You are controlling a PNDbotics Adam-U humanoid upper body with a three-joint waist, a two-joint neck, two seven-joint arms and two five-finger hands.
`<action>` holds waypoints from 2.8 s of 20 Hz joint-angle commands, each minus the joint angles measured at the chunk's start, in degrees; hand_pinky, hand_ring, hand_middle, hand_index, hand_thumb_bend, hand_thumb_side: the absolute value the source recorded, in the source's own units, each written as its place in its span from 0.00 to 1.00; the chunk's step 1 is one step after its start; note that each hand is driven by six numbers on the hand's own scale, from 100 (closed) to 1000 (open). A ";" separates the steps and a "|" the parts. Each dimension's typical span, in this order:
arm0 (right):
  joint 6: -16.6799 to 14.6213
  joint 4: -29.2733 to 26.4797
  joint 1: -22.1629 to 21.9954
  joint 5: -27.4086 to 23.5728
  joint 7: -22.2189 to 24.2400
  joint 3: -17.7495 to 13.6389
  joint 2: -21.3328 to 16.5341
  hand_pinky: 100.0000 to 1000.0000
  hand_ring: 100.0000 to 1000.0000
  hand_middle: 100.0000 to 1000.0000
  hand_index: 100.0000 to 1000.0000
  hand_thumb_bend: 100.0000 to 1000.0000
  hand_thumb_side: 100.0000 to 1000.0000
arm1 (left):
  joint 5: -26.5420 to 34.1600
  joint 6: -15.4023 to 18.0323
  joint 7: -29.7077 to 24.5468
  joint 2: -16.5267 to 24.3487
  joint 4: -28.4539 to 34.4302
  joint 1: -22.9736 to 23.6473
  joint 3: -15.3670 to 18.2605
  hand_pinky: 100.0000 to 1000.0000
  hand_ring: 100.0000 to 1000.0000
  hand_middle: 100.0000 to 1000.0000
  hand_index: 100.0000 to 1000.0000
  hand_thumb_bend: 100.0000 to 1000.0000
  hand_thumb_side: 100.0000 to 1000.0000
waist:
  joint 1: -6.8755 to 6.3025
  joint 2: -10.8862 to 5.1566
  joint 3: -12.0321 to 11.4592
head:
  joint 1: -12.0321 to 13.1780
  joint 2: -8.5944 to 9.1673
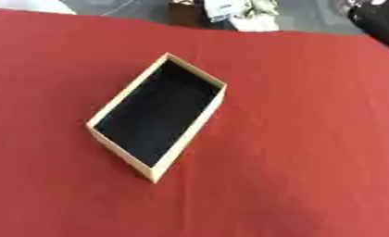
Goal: Pick up objects on the table and place them in the box.
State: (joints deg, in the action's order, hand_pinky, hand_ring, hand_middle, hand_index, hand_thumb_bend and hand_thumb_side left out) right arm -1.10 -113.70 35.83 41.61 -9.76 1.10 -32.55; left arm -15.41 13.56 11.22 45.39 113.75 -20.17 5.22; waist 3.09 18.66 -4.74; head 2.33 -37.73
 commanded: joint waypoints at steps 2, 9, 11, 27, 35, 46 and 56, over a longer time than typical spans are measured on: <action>-0.03 -0.89 1.02 -0.45 -0.18 -0.54 -0.99 0.80 0.86 0.87 0.83 0.00 0.79 | 0.62 -0.33 0.34 0.90 0.85 -0.89 0.71 0.53 0.65 0.73 0.82 0.00 0.75 | -0.16 -1.15 -0.08 | 0.65 -0.58; 0.01 -0.89 1.02 -0.45 -0.27 -0.59 -1.03 0.80 0.86 0.87 0.83 0.00 0.78 | 0.90 -0.56 0.48 0.62 0.85 -0.99 0.88 0.53 0.65 0.72 0.82 0.00 0.75 | -0.09 -1.09 -0.05 | 0.83 -0.75; 0.02 -0.89 1.02 -0.45 -0.32 -0.60 -1.04 0.80 0.86 0.87 0.83 0.00 0.78 | 0.92 -0.63 0.47 0.50 0.85 -0.97 0.94 0.53 0.65 0.72 0.82 0.00 0.75 | -0.07 -1.08 -0.03 | 1.55 -0.74; -0.07 -0.89 1.04 -0.37 -0.27 -0.59 -1.41 0.80 0.86 0.87 0.83 0.00 0.78 | -0.23 -1.78 1.40 1.89 0.85 0.44 2.70 0.54 0.67 0.73 0.82 0.00 0.75 | -0.32 -1.25 -0.25 | 5.90 -0.02; 0.01 -0.89 0.89 -0.24 -0.29 -0.62 -1.83 0.80 0.86 0.87 0.83 0.00 0.78 | -5.60 -7.27 1.98 7.47 -4.49 2.40 7.35 0.59 0.69 0.74 0.83 0.07 0.50 | -0.51 -1.36 -0.65 | 4.96 -0.08; 0.03 -0.89 0.67 -0.19 -0.17 -0.46 -2.21 0.80 0.86 0.87 0.83 0.00 0.78 | -33.93 -1.38 -4.07 11.62 -13.18 3.89 8.21 0.84 0.82 0.83 0.89 0.21 0.51 | -0.83 -1.30 -0.88 | 5.14 -0.17; -0.04 -0.89 0.38 -0.12 -0.06 -0.28 -2.83 0.80 0.86 0.87 0.83 0.00 0.78 | -24.38 6.87 -20.17 14.70 -13.54 8.63 8.64 0.86 0.84 0.84 0.91 0.07 0.80 | -1.24 -1.33 -1.38 | 5.07 -0.50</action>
State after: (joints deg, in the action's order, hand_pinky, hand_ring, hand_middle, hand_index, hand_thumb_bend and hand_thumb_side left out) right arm -1.19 -113.70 35.74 41.59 -9.84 1.13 -33.57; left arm -41.41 19.71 -7.04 57.02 99.97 -11.37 12.68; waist 2.13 18.63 -6.05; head 7.38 -38.15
